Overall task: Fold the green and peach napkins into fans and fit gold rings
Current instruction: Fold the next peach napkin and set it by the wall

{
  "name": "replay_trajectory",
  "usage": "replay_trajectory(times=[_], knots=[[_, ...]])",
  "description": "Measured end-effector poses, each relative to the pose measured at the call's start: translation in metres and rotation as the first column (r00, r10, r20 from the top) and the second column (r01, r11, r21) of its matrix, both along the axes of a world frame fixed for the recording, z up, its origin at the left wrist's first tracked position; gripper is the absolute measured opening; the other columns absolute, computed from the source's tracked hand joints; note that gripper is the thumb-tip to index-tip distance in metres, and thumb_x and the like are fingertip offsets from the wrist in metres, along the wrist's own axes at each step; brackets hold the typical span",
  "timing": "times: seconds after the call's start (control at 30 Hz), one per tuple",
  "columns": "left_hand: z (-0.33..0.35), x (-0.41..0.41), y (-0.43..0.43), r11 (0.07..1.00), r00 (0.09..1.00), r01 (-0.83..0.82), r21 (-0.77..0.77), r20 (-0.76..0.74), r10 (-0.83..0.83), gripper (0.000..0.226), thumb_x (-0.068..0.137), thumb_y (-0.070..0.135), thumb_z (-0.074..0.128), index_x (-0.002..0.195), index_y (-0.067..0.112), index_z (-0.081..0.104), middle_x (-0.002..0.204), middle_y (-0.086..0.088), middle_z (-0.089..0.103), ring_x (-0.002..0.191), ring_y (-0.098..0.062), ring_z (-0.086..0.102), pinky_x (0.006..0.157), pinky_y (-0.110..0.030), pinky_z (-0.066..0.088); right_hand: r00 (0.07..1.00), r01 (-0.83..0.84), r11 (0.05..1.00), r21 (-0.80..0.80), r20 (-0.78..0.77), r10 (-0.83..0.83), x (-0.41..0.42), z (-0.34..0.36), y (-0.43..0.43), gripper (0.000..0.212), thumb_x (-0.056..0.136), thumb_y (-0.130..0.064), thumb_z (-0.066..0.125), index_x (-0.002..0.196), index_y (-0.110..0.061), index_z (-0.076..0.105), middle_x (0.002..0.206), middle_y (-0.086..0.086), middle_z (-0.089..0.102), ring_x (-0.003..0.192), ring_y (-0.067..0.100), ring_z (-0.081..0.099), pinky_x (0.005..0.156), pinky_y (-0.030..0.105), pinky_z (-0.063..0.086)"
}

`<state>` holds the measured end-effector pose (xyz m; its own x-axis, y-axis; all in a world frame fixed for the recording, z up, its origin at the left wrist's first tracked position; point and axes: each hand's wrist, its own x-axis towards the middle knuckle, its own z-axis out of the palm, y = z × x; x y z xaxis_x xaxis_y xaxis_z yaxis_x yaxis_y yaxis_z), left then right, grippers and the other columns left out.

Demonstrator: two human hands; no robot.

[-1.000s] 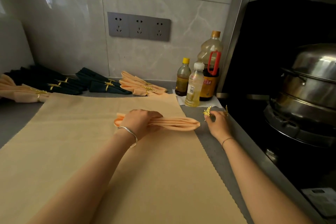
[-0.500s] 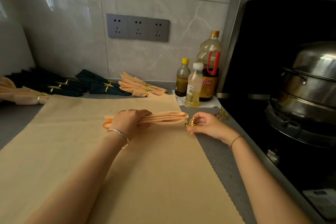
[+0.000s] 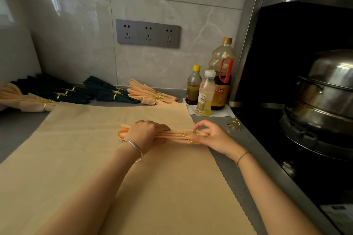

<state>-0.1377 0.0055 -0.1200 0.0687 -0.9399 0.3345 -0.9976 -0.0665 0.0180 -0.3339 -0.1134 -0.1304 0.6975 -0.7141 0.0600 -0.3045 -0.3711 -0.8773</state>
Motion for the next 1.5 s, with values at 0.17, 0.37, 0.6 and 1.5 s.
replay_trajectory(times=[0.17,0.37,0.6,1.5], knots=[[-0.002,-0.01,-0.004,0.999,0.998,0.042,0.01,0.053,-0.042,0.039,0.094,0.048,0.045,0.131,0.038,0.05,0.124,0.01,0.061,0.112,-0.013,0.056,0.093,-0.024,0.039,0.999,-0.032,0.998,-0.06,-0.017,0.031,0.012,-0.009,0.01,0.038,0.073,-0.043,0.075,0.1,-0.02,0.06,0.088,-0.001,0.072,0.07,0.003,0.062,0.059,0.013,0.044],[0.001,-0.004,-0.001,1.0,1.0,-0.017,-0.004,0.016,0.017,0.041,0.094,0.051,0.044,0.132,0.036,0.048,0.123,0.008,0.061,0.111,-0.014,0.056,0.093,-0.025,0.041,0.983,-0.085,0.936,-0.341,-0.179,0.024,0.003,-0.005,0.002,0.039,0.069,-0.036,0.081,0.104,-0.035,0.063,0.096,-0.017,0.069,0.089,-0.002,0.063,0.084,0.029,0.053],[0.003,-0.01,0.001,0.998,0.996,0.044,0.04,0.07,-0.047,0.062,0.091,0.048,0.052,0.146,0.038,0.025,0.143,0.009,0.044,0.13,-0.014,0.037,0.108,-0.028,0.024,0.982,-0.022,0.844,-0.537,-0.171,-0.083,0.008,0.0,0.01,0.017,0.082,-0.036,0.069,0.098,-0.03,0.072,0.084,-0.011,0.071,0.076,0.004,0.063,0.072,0.034,0.053],[0.008,-0.004,-0.002,0.993,0.983,-0.034,0.111,0.184,0.013,0.062,0.087,0.056,0.054,0.141,0.035,0.035,0.14,0.008,0.046,0.129,-0.016,0.037,0.108,-0.032,0.024,0.96,-0.02,0.884,-0.468,-0.256,-0.114,0.004,-0.006,0.001,0.018,0.079,-0.042,0.069,0.095,-0.033,0.071,0.088,-0.013,0.062,0.082,0.004,0.056,0.073,0.026,0.048]])
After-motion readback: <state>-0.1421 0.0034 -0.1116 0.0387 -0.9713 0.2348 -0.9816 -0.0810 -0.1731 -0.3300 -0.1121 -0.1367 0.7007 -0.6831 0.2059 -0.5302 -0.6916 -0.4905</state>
